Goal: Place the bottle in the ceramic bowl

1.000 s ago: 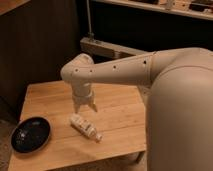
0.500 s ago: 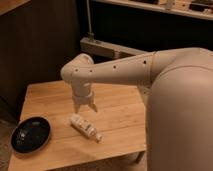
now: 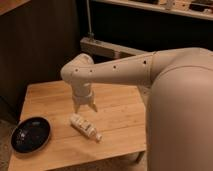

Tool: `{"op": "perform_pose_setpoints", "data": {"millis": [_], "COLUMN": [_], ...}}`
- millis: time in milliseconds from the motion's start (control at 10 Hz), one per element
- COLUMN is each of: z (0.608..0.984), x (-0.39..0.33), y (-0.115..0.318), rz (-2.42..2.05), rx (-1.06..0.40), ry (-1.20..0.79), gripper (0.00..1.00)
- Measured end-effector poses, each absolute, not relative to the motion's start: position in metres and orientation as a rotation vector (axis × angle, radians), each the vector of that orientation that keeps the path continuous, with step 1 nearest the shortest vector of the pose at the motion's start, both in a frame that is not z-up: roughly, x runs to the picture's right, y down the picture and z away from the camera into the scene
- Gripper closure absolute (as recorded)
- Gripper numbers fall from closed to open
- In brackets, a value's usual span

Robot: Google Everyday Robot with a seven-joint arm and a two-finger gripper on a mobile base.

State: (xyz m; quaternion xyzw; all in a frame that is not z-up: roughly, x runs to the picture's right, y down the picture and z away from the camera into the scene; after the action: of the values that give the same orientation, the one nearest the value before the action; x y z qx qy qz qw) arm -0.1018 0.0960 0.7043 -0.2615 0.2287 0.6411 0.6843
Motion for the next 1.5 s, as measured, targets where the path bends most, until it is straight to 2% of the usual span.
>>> {"op": "perform_pose_setpoints", "data": {"millis": [500, 700, 1100, 1500], "z": [0.740, 0.758, 0.767, 0.786], "x": [-0.120, -0.141, -0.162, -0.147], "y": [0.090, 0.104, 0.123, 0.145], "rz": [1.094, 1.012, 0.932, 0.904], "rx": [-0.662, -0.665, -0.622, -0.629], "ry": [0.109, 0.098, 0.137, 0.158], "gripper": [0.35, 0.35, 0.35, 0.35]}}
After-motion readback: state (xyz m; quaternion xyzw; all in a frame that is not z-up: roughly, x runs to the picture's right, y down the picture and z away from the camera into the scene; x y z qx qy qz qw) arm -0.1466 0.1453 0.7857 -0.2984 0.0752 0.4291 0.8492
